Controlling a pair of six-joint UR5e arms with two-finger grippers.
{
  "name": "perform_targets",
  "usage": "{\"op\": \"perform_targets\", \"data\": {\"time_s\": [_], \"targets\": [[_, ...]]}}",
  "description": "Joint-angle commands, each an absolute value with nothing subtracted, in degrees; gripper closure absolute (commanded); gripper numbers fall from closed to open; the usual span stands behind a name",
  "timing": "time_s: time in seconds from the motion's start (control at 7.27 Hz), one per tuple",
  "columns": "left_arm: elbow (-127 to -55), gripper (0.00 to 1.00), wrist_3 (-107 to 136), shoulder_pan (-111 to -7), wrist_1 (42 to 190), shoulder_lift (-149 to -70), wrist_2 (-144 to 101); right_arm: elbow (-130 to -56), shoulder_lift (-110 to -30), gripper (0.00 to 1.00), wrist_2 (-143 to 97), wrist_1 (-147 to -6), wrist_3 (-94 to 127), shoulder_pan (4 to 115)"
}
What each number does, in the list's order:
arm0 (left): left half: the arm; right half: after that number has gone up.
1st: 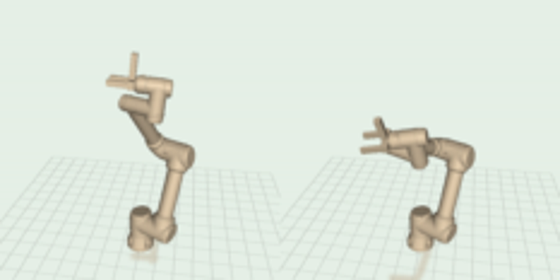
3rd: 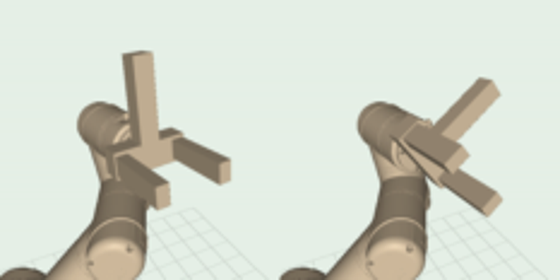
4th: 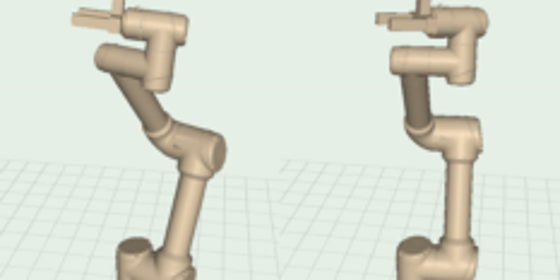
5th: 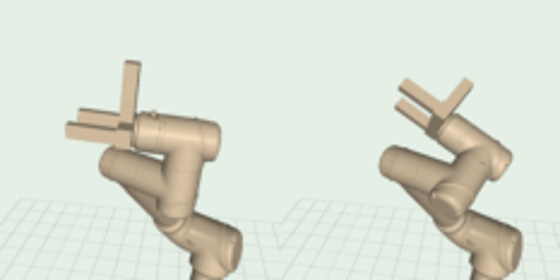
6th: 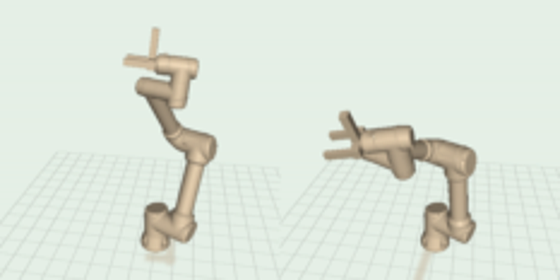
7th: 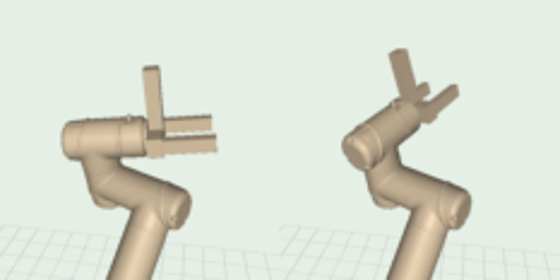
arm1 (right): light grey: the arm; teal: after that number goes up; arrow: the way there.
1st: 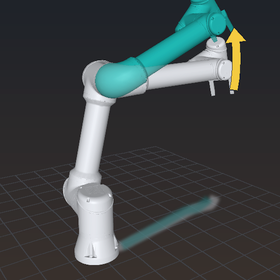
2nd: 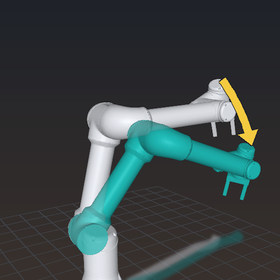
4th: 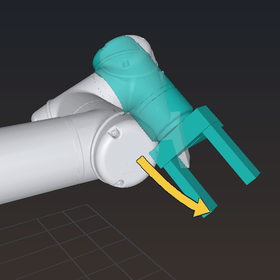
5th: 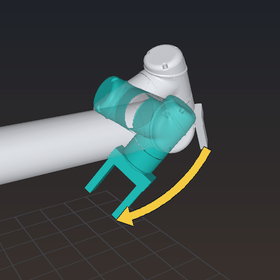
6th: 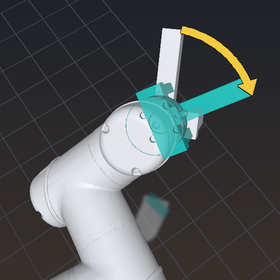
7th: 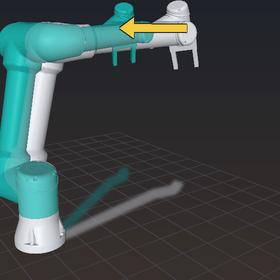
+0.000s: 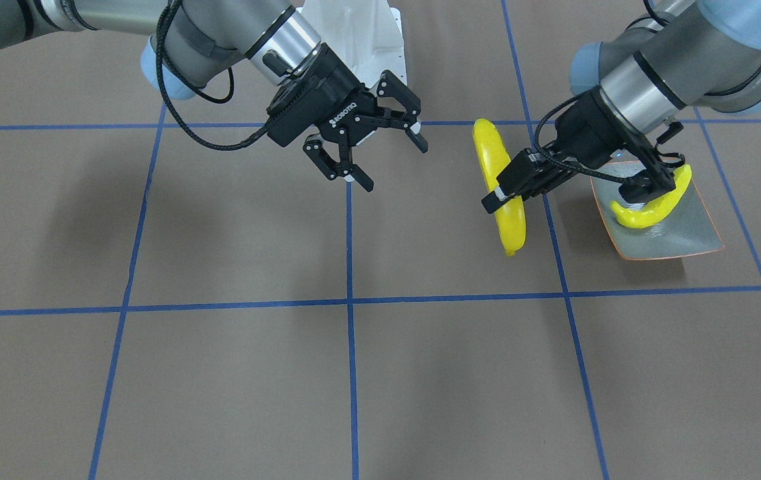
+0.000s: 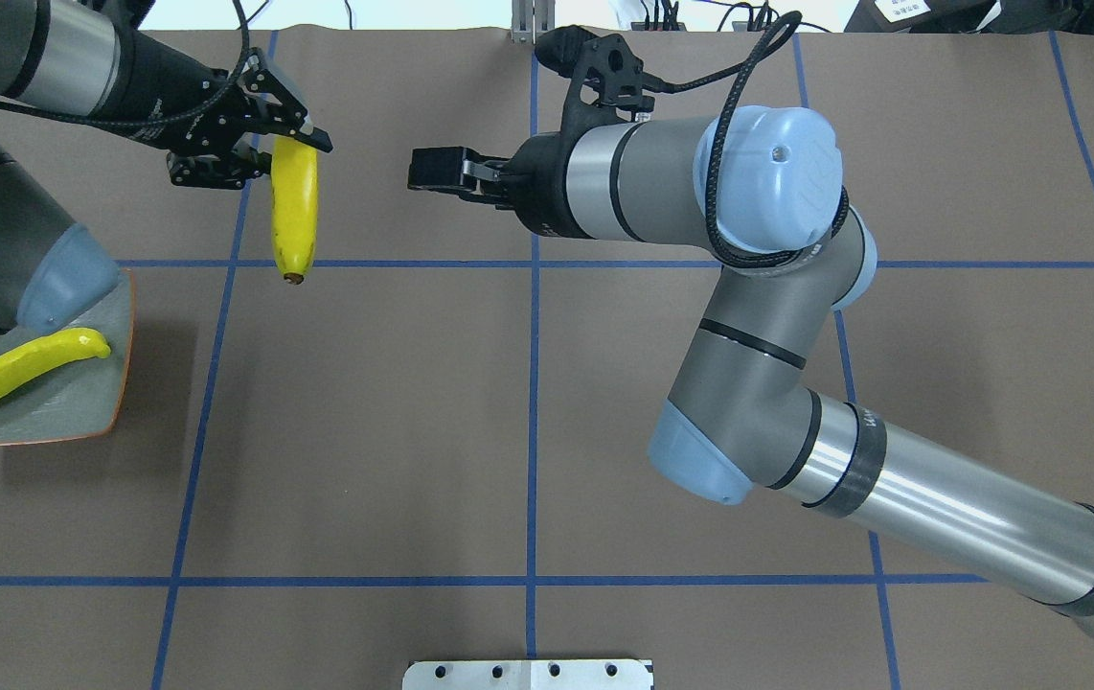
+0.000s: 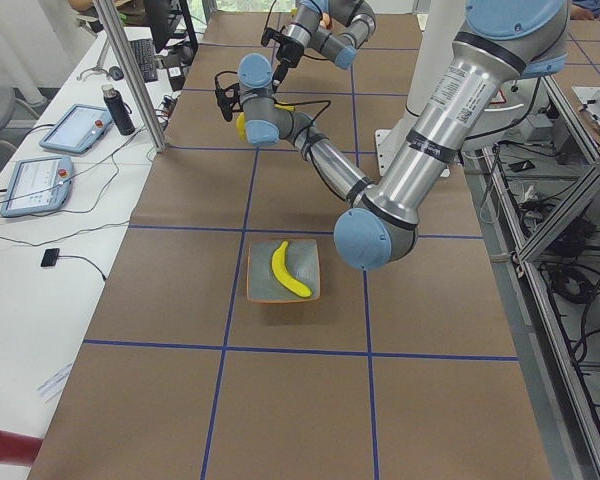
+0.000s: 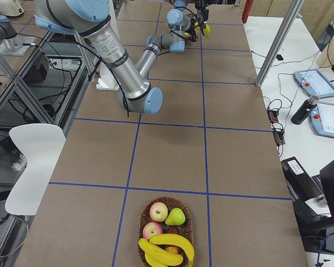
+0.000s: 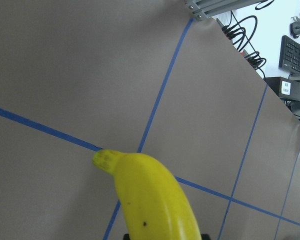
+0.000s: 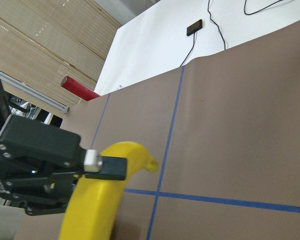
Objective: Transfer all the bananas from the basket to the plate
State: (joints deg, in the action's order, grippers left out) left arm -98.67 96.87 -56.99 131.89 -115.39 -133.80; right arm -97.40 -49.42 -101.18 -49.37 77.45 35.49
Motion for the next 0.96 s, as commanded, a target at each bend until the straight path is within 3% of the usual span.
{"op": "perform_targets", "data": {"time_s": [0.0,0.41,0.82], "targets": [[-100.18,1.0,85.5,-60.01,133.33,-106.49,-134.03,-99.65,-53.33,0.0,-106.07,-57.87,71.68,39.1],[-101.42,1.0,58.53,-64.23,133.33,-94.25,-133.51,-101.42,-58.25,0.0,-107.83,-68.97,58.14,43.49],[-99.51,1.0,34.68,-64.51,132.72,-89.74,-123.51,-106.08,-67.65,0.0,-118.7,-70.05,43.28,53.75]]}}
